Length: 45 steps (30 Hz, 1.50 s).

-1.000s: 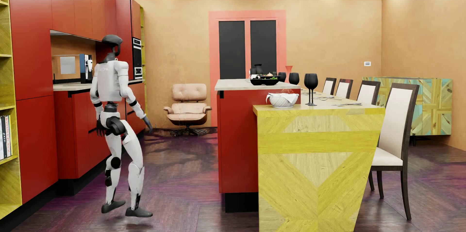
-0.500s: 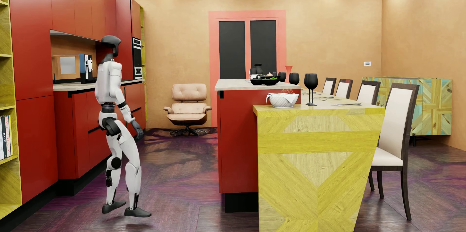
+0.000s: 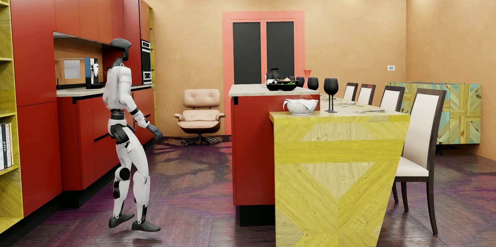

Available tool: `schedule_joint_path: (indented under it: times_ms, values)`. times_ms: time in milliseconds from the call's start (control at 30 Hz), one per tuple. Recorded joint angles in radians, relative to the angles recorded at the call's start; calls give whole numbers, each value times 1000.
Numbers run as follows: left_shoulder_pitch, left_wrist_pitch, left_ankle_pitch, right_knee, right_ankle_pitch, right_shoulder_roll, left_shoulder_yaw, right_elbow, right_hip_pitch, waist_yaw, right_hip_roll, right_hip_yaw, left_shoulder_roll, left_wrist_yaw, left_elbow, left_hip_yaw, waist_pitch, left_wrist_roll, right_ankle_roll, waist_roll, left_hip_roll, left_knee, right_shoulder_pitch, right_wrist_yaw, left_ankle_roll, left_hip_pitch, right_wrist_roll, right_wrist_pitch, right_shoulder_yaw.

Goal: Move towards the leather armchair

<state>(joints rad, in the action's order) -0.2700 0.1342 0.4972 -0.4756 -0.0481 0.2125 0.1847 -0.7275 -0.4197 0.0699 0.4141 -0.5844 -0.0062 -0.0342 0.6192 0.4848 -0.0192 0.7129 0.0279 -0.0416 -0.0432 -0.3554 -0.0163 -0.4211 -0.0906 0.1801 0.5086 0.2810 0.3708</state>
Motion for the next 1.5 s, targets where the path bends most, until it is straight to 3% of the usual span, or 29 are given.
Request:
schedule_joint_path:
  times_ms: [67,133,200,233,267,300,367,500,600,633,667,700,733,767,833,867,900,967,1033,1100,1167,1200,1233,1267,1300,1333,1400,1433,1500]
  values:
    - [-62,-2,5,12,16,-23,6,19,5,9,14,-10,3,-19,-3,-24,-6,-12,30,12,-15,4,43,42,-1,10,-63,-5,-12]
    - [-100,-1,18,-13,44,-22,11,55,-11,14,41,9,-1,-27,9,-64,-10,-17,23,24,-38,-1,89,186,-11,26,-95,12,3]
    - [-130,-30,29,-119,43,-8,35,90,-84,4,44,146,-11,-63,17,-123,-8,-35,-142,36,-65,-10,125,283,-40,37,-65,9,39]
    - [-141,-49,35,-223,9,-3,53,96,-145,-7,10,260,-17,-91,18,-155,-5,-54,-187,43,-76,-14,135,301,-50,39,-43,3,54]
    - [-145,-67,41,-355,-32,-1,67,95,-216,-19,-65,394,-18,-118,16,-189,-1,-74,-161,50,-84,-18,136,309,-59,40,-22,0,64]
    - [-140,-82,47,-485,-64,1,70,90,-282,-30,-161,506,-11,-137,13,-223,1,-87,-99,56,-92,-23,126,312,-70,40,-6,2,64]
    - [-100,-111,51,-660,-97,1,40,81,-393,-46,-362,608,33,-148,1,-290,4,-89,1,61,-112,-16,69,309,-102,26,4,10,39]
    - [77,-164,82,-502,-101,16,-102,36,-553,-84,-519,485,148,-144,-47,-445,13,-52,111,57,-179,0,-135,310,-140,-38,-18,31,-36]
    - [189,-178,72,-121,-68,24,-235,-15,-540,-135,-615,594,182,-118,-112,-557,25,-14,155,60,-211,-23,-277,413,-157,-122,48,110,-55]
    - [212,-170,25,-130,-18,20,-280,-25,-519,-154,-615,608,185,-103,-124,-576,33,-23,-15,66,-214,-65,-313,447,-162,-138,86,132,-66]
    - [208,-161,-49,-182,-69,7,-316,-30,-504,-172,-588,584,185,-93,-138,-594,43,-46,-50,72,-222,-151,-341,460,-160,-133,114,150,-90]
    - [184,-151,-206,-227,-115,-12,-351,-34,-470,-191,-553,567,182,-83,-151,-588,54,-76,-76,80,-217,-291,-362,452,-4,-95,126,163,-127]
    - [154,-138,-402,-246,-168,-37,-391,-37,-420,-202,-514,552,185,-55,-158,-613,63,-94,-100,85,-227,-466,-378,439,302,-31,125,168,-164]
    - [129,-123,-523,-242,-219,-64,-428,-43,-356,-217,-460,521,197,-13,-160,-532,70,-84,-97,88,-223,-665,-381,435,337,67,117,161,-185]
    - [74,-92,-407,-161,-285,-83,-412,-64,-184,-196,-393,464,186,-9,-144,-499,75,-36,-62,94,-103,-924,-335,453,343,292,118,130,-157]
    - [38,-76,-334,-103,-308,-72,-347,-81,-85,-168,-378,446,154,-70,-112,-469,73,-51,-44,95,-19,-944,-289,463,319,395,141,111,-120]
    - [13,-53,-288,-52,-334,-54,-261,-80,10,-136,-370,426,119,-140,-68,-435,69,-91,-29,94,45,-904,-240,474,243,489,170,92,-78]
    - [-9,5,-246,9,-415,16,-111,-14,193,-77,-363,385,89,-236,-9,-441,63,-166,0,86,77,-685,-136,477,167,637,194,46,-12]
    - [-66,-14,-316,71,-469,90,-20,70,377,-33,-342,366,119,-232,-19,-487,69,-217,53,73,68,-258,-5,440,144,668,168,19,-15]
    - [-138,-41,-368,90,-439,113,30,147,528,-4,-305,387,128,-227,-27,-449,80,-223,117,56,98,58,98,358,96,627,98,48,-114]
    - [-198,-51,-459,-38,-233,128,41,243,585,15,-237,447,97,-224,-12,-296,94,-200,142,42,146,-137,125,246,98,610,68,56,-186]
    - [-201,-53,-387,-217,-16,141,39,298,539,21,-205,493,77,-218,5,-280,102,-187,93,29,131,-261,101,209,46,598,59,41,-201]
    - [-181,-55,-292,-447,166,146,32,347,441,21,-158,511,63,-212,23,-269,111,-174,128,16,106,-335,58,194,36,565,46,29,-210]
    - [-140,-58,-226,-663,170,142,18,378,305,13,-133,543,54,-210,39,-267,118,-160,69,2,67,-340,15,203,30,505,37,28,-205]
    - [-85,-63,-185,-814,73,130,-4,388,152,0,-172,592,49,-212,52,-272,122,-146,15,-9,29,-292,-18,232,28,425,36,35,-185]
    - [-22,-65,-163,-878,47,108,-34,374,3,-13,-216,608,50,-212,62,-287,121,-132,8,-13,3,-207,-47,271,36,329,38,43,-158]
    - [103,-66,-141,-769,-21,70,-141,301,-222,-40,-283,570,55,-160,66,-330,103,-92,51,-3,-28,-25,-116,354,45,134,44,47,-113]
    - [165,-87,-108,-649,-36,68,-215,272,-306,-56,-305,549,65,-101,53,-354,89,-58,43,5,-38,13,-165,401,48,60,54,46,-97]
    - [278,-172,-4,-293,-18,59,-393,221,-416,-94,-327,551,99,-7,-38,-401,67,10,26,17,-52,1,-231,491,52,-58,84,62,-82]
